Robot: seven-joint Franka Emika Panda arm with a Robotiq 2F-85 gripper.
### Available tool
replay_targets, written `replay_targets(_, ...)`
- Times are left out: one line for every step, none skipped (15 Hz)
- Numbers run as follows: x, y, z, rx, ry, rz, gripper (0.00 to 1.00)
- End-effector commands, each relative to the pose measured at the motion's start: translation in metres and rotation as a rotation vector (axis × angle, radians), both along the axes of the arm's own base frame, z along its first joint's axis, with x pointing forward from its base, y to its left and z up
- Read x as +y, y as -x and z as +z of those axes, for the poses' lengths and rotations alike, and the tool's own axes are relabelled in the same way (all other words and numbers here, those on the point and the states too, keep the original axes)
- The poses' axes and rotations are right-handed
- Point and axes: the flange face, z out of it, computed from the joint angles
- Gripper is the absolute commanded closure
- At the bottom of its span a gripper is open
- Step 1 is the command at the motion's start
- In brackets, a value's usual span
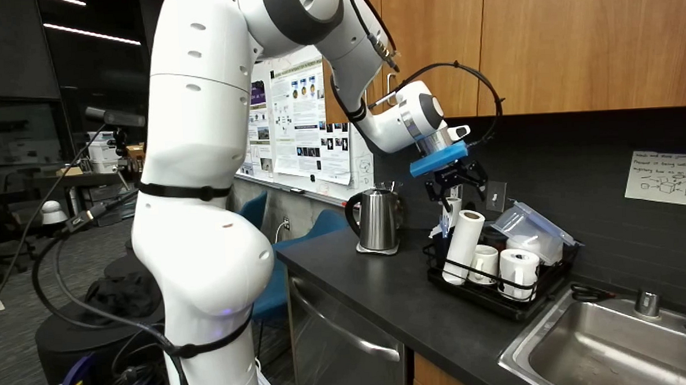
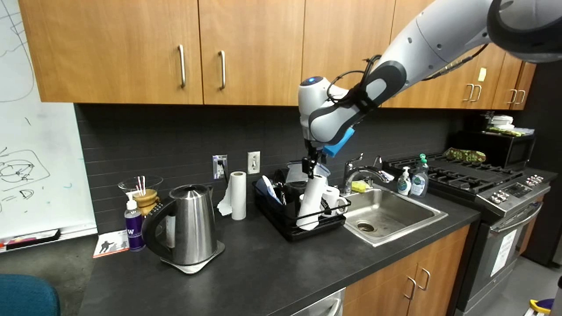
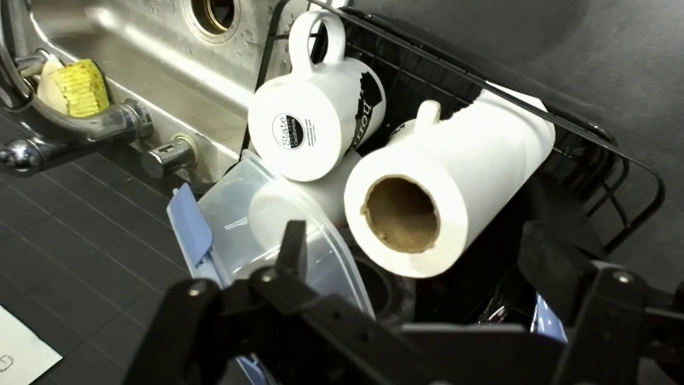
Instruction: Put the tissue roll on the counter
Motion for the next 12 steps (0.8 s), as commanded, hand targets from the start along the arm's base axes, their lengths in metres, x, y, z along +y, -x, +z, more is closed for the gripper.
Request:
replay_targets(0.010,-0.004,-0.005,0.035,-0.031,0.023,0.00)
replay_targets(0.015,-0.004,-0.008,0.044,-0.050,0.032,0.00)
replay_targets(0.020,-0.004,-0.013,0.056,-0.071,0.042,0.00)
replay_targets(0.023,-0.006,-0.019,0.070,-0.088,0.040,0.00)
replay_targets(0.026,-0.007,-0.025,0.081,-0.100,0.037,0.00)
replay_targets(0.027,-0.010,-0.032,0.090,-0.110,0.033,0.00)
replay_targets(0.027,-0.013,-0.039,0.101,-0.116,0.027,0.00)
replay_targets(0.027,-0.015,-0.045,0.109,-0.117,0.022,0.00)
replay_targets(0.024,-0.020,-0.049,0.110,-0.114,0.016,0.00)
replay_targets(0.022,-0.022,-0.052,0.114,-0.112,0.010,0.00)
replay_targets(0.018,-0.027,-0.054,0.112,-0.106,0.003,0.00)
replay_targets(0.015,-0.031,-0.057,0.114,-0.101,-0.002,0.00)
